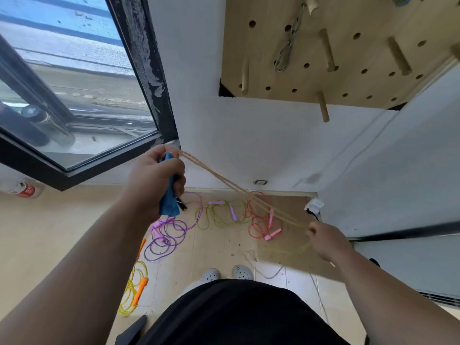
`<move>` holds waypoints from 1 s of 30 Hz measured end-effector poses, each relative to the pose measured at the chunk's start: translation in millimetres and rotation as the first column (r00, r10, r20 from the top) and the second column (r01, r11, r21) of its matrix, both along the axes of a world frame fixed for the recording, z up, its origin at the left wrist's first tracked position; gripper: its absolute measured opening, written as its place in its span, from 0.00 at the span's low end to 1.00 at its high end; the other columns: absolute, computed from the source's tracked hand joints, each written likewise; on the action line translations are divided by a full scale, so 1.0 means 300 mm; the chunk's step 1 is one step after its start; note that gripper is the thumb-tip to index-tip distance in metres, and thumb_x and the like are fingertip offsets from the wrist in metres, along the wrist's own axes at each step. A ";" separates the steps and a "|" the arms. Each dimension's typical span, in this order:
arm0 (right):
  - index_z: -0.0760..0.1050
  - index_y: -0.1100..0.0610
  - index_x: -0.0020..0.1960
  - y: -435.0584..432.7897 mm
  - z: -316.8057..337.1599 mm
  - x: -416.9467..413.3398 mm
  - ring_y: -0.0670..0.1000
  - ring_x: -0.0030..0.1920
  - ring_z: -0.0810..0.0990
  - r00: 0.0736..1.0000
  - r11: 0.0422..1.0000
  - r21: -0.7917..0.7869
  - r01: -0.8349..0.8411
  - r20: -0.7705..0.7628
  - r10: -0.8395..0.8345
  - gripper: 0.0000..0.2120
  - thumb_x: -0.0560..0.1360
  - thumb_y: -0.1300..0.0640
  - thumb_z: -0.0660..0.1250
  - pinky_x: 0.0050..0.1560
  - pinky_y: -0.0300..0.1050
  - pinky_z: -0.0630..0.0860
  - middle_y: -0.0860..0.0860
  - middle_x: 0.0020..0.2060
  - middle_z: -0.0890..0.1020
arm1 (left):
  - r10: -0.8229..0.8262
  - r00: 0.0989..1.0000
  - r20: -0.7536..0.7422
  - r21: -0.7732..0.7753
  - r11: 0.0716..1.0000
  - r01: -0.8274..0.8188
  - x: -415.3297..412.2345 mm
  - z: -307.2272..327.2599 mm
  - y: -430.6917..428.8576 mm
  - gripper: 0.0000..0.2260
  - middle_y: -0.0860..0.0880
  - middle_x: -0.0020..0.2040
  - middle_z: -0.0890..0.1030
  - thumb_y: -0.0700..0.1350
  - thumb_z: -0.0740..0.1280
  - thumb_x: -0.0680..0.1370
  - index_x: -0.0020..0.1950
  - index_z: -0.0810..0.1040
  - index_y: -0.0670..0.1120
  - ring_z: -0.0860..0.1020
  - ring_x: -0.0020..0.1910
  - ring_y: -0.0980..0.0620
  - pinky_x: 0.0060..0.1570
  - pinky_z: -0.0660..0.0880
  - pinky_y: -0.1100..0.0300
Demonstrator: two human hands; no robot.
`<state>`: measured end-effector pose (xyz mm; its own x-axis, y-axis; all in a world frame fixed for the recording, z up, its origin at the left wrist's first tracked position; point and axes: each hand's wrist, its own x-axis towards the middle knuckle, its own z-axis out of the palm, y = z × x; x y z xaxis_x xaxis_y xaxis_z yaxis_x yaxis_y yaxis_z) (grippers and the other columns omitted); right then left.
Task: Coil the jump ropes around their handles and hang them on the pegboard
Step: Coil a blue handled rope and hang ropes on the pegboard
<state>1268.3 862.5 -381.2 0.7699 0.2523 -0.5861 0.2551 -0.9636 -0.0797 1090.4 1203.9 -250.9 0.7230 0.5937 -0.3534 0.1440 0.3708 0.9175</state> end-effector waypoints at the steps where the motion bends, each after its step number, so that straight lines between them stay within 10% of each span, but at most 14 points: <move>1: 0.73 0.47 0.52 -0.024 0.002 0.003 0.55 0.48 0.76 1.000 0.998 -0.066 -0.002 0.006 0.002 0.06 0.82 0.53 0.58 0.47 0.48 0.73 0.54 0.55 0.81 | -0.038 0.999 -0.002 0.003 0.999 0.038 -0.004 -0.001 -0.012 0.10 0.43 0.34 0.69 0.33 0.62 0.66 0.41 0.70 0.46 0.67 0.24 0.49 0.25 0.67 0.61; 3: 0.67 0.45 0.73 -0.012 0.027 0.001 0.58 0.62 0.74 0.997 0.994 -0.091 -0.059 -0.052 0.054 0.24 0.78 0.49 0.66 0.57 0.50 0.72 0.53 0.69 0.74 | -0.157 0.987 -0.027 0.028 0.987 0.158 -0.008 -0.005 -0.040 0.11 0.41 0.36 0.68 0.30 0.62 0.67 0.42 0.70 0.46 0.67 0.23 0.49 0.24 0.66 0.61; 6: 0.57 0.39 0.79 0.138 0.138 -0.060 0.51 0.70 0.72 0.955 0.939 0.343 -0.019 -0.272 0.119 0.42 0.72 0.44 0.77 0.65 0.44 0.69 0.46 0.75 0.68 | -0.442 0.888 -0.127 0.129 0.880 0.456 -0.005 -0.001 -0.110 0.12 0.40 0.35 0.70 0.28 0.62 0.68 0.41 0.71 0.45 0.68 0.25 0.48 0.25 0.67 0.59; 9: 0.65 0.32 0.72 0.300 0.276 -0.156 0.43 0.59 0.77 0.909 0.746 0.665 0.019 -0.322 0.264 0.31 0.74 0.47 0.74 0.63 0.45 0.71 0.34 0.67 0.74 | -0.632 0.732 -0.255 0.221 0.699 0.680 0.012 0.001 -0.192 0.13 0.48 0.33 0.74 0.28 0.64 0.72 0.42 0.74 0.46 0.72 0.27 0.50 0.28 0.71 0.57; 13: 0.80 0.51 0.49 0.374 0.399 -0.216 0.46 0.36 0.78 0.867 0.638 0.757 0.141 -0.406 0.290 0.07 0.77 0.58 0.64 0.42 0.46 0.78 0.47 0.36 0.79 | -0.654 0.683 -0.326 0.324 0.601 0.731 0.027 0.002 -0.236 0.10 0.53 0.34 0.76 0.33 0.67 0.72 0.45 0.74 0.47 0.73 0.29 0.55 0.32 0.73 0.60; 18: 0.70 0.57 0.35 0.334 0.467 -0.209 0.52 0.33 0.65 0.918 0.590 0.798 0.123 -0.317 0.237 0.13 0.76 0.52 0.60 0.37 0.51 0.64 0.51 0.30 0.67 | -0.470 0.714 -0.518 0.545 0.462 0.700 0.024 -0.029 -0.246 0.08 0.53 0.35 0.73 0.40 0.69 0.73 0.45 0.72 0.50 0.69 0.32 0.55 0.33 0.66 0.60; 24: 0.72 0.55 0.39 0.337 0.490 -0.241 0.48 0.32 0.65 0.948 0.524 0.845 0.106 -0.246 0.204 0.16 0.85 0.56 0.57 0.35 0.45 0.64 0.47 0.29 0.68 | -0.346 0.834 -0.430 0.533 0.649 0.544 0.028 -0.045 -0.267 0.06 0.51 0.33 0.73 0.38 0.65 0.77 0.42 0.72 0.48 0.68 0.29 0.53 0.33 0.68 0.56; 27: 0.78 0.55 0.42 0.337 0.497 -0.255 0.53 0.32 0.64 0.932 0.483 0.845 0.227 -0.332 0.144 0.17 0.86 0.54 0.57 0.31 0.46 0.64 0.50 0.29 0.67 | -0.312 0.938 -0.152 0.181 0.924 0.336 0.033 -0.031 -0.273 0.06 0.46 0.32 0.68 0.34 0.63 0.74 0.43 0.71 0.44 0.65 0.29 0.49 0.32 0.68 0.53; 30: 0.79 0.53 0.43 0.353 0.497 -0.278 0.50 0.31 0.66 0.940 0.522 0.829 0.200 -0.313 0.136 0.17 0.84 0.46 0.58 0.34 0.48 0.66 0.47 0.28 0.68 | -0.168 0.981 0.092 -0.227 0.956 0.185 0.040 -0.007 -0.279 0.09 0.45 0.31 0.63 0.36 0.61 0.65 0.44 0.71 0.45 0.60 0.28 0.49 0.30 0.65 0.57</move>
<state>1184.8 968.4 -231.9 0.6124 0.7301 -0.3032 0.0250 -0.4013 -0.9156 1102.4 1120.3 -253.1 0.8372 0.3612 -0.4107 0.1642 0.5503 0.8187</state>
